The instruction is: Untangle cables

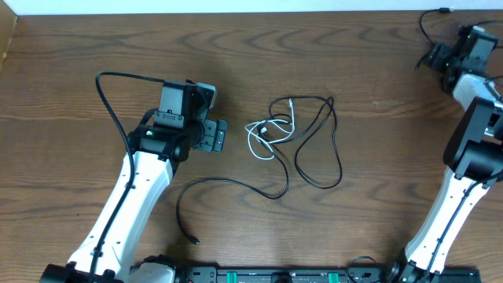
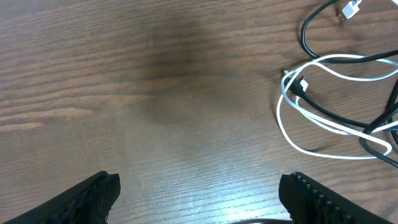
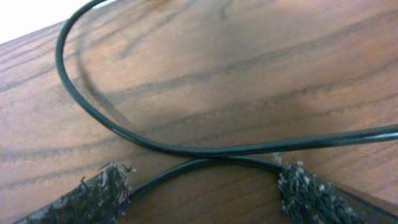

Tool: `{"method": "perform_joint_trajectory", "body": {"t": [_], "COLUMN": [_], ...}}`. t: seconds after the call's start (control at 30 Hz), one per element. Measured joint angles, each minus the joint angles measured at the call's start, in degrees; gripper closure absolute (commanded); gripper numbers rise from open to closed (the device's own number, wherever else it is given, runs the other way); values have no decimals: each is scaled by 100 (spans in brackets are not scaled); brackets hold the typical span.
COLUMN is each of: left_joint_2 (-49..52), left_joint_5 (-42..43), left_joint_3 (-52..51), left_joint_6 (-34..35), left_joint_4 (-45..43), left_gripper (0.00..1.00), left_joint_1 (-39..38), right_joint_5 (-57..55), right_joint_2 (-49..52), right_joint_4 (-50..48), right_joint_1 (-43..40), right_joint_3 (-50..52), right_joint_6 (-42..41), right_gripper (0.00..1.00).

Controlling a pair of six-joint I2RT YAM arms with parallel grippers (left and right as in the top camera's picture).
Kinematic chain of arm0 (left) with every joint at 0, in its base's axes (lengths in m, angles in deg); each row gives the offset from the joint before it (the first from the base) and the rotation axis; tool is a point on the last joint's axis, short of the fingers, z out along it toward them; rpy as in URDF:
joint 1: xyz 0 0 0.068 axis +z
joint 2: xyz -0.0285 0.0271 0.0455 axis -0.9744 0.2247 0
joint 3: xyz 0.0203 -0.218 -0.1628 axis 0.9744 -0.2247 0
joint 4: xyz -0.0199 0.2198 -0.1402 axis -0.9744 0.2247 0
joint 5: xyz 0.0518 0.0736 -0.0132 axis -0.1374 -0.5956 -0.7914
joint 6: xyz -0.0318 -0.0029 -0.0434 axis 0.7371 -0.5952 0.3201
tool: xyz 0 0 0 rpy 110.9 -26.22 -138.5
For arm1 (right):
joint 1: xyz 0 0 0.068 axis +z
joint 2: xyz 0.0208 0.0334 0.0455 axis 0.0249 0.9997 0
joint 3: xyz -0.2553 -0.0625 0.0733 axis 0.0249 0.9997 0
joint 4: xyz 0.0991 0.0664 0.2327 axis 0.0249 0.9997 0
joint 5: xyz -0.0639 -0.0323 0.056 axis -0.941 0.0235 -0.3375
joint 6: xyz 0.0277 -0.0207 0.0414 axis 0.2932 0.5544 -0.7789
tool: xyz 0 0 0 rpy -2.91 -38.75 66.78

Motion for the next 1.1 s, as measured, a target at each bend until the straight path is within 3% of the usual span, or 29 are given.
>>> {"method": "perform_joint_trajectory", "body": {"t": [0.27,0.43,0.7,1.1], "left_joint_2": [0,0,0,0], "left_joint_5": [0,0,0,0], "left_joint_3": [0,0,0,0], "left_joint_6": [0,0,0,0], "left_joint_4": [-2,0,-2,-2], "left_gripper": [13,13,13,13], "left_joint_1": [0,0,0,0], "right_joint_5": [-833,-1257,-1679,-1285], "right_joint_2": [168,210,208,356], "right_joint_4": [1709,2223,2439,2210], "right_joint_1": [-68,-205,-404,-844], "right_joint_3": [-992,-1250,-1327,-1410], "right_joint_6": [-116,-109,-68,-186], "right_gripper": [20,20,21,18]}}
